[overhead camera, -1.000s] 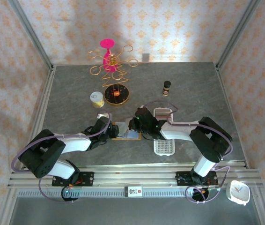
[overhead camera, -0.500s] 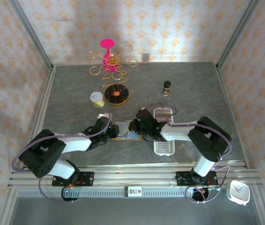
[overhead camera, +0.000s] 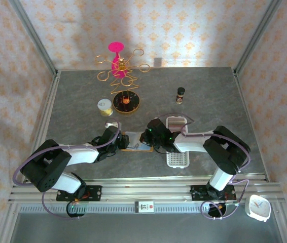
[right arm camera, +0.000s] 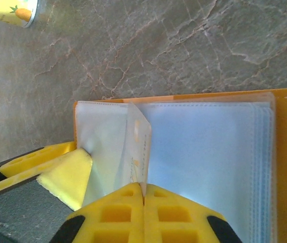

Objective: Put the credit cards into the card holder

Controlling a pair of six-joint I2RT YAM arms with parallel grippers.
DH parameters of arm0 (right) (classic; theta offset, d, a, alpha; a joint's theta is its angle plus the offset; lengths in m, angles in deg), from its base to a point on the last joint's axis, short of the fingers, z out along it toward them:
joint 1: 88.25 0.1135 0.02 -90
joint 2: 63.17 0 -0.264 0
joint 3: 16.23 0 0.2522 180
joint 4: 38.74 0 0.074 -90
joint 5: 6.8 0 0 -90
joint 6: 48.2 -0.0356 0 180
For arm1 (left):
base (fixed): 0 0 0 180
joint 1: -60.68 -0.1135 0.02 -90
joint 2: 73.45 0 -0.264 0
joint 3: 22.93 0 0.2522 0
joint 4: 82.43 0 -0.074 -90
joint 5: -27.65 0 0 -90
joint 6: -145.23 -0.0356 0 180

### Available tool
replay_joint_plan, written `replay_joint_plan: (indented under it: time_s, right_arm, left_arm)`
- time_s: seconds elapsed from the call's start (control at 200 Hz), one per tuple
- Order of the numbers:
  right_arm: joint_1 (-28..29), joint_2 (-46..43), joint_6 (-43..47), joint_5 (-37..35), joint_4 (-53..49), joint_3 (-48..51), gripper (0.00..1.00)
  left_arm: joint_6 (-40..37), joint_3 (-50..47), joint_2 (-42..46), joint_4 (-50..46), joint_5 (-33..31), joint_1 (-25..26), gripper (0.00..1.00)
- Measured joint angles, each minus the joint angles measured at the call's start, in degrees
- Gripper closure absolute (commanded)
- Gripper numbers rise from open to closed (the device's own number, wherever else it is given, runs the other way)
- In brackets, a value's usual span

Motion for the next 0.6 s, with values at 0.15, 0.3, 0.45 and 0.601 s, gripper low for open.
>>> replay_joint_plan:
  time_s: [0.15, 0.3, 0.45, 0.601]
  right_arm:
    - [0.0, 0.0, 0.0, 0.2, -0.2, 0.0, 1.00]
    - [0.0, 0.0, -0.6, 0.9, -0.2, 0.0, 1.00]
    - [0.0, 0.2, -0.6, 1.5, -0.2, 0.0, 1.00]
    - [0.2, 0.2, -1.3, 1.5, -0.2, 0.0, 1.00]
  left_arm:
    - [0.0, 0.0, 0.0, 0.0, 0.0, 0.1, 0.67]
    - [0.0, 0.0, 0.0, 0.0, 0.0, 0.1, 0.67]
    - [0.0, 0.0, 0.0, 0.0, 0.0, 0.1, 0.67]
    - [0.0, 0.0, 0.0, 0.1, 0.0, 0.1, 0.67]
